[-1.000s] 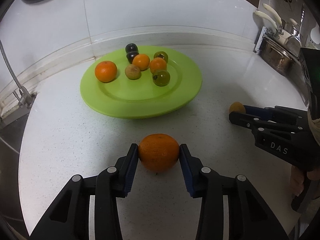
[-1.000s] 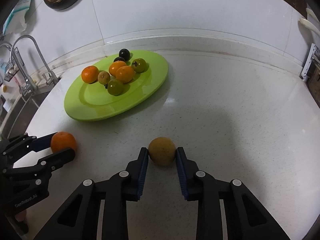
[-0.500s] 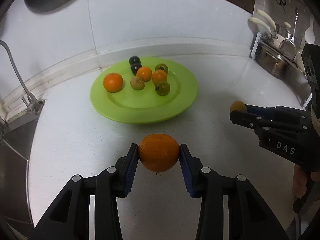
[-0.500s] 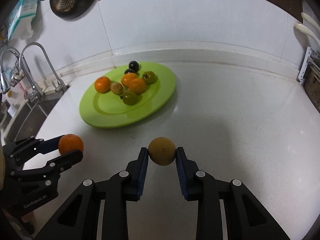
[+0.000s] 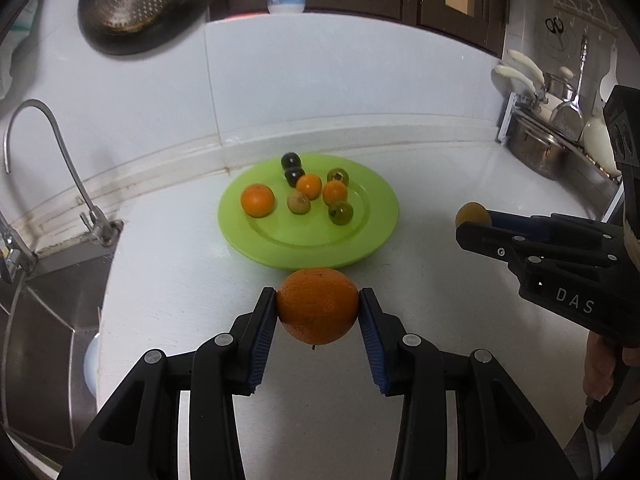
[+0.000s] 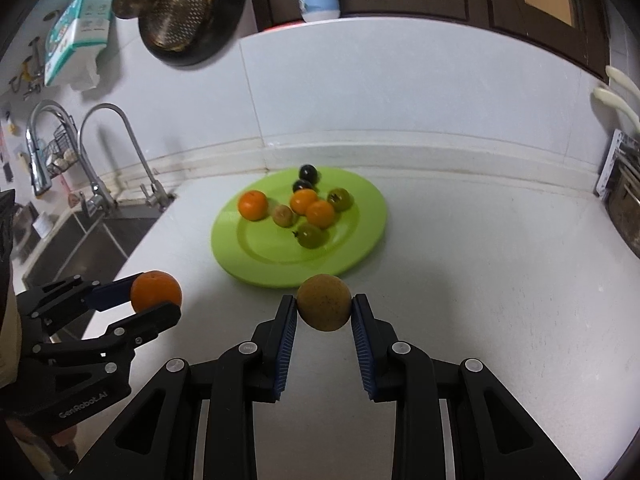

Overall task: Organize fruits
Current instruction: 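Carry the orange with the left gripper while the right carries the yellow fruit to the plate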

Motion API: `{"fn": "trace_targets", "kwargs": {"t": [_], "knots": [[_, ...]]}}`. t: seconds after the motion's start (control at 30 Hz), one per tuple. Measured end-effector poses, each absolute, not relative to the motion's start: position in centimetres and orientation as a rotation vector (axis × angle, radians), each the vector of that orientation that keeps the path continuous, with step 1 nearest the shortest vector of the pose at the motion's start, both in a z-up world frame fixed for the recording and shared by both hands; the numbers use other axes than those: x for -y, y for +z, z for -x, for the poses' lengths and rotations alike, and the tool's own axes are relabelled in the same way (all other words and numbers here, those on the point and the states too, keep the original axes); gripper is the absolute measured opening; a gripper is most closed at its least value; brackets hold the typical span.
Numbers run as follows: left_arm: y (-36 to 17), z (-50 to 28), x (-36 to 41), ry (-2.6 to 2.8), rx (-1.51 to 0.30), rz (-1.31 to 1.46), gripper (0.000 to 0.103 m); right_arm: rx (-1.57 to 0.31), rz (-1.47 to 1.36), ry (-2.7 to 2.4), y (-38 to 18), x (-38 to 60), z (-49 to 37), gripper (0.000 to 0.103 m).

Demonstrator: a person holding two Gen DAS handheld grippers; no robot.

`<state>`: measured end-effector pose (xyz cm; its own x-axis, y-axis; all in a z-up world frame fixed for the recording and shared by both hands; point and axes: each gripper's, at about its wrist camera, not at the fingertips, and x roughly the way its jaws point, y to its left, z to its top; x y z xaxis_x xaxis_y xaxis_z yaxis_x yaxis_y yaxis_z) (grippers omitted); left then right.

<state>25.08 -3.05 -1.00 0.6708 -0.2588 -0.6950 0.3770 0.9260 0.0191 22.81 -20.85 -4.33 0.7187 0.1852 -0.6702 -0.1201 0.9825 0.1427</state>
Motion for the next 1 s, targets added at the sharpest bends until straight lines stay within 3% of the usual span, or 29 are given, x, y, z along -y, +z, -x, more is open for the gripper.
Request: {"fn": "trace_targets", "kwargs": {"t": [0.6,1.0], "knots": [[1.7,-27.7,2.8,-0.332,-0.641,-0.203,0.041,-0.679,-0.078,0.186,-1.7,19.8,-25.0,0.029],[0.6,-32.9,3.1,-0.312,-0.672,-0.172,0.041,-0.676,-0.04,0.176,-2.4,19.9,-29.7,0.029]]}}
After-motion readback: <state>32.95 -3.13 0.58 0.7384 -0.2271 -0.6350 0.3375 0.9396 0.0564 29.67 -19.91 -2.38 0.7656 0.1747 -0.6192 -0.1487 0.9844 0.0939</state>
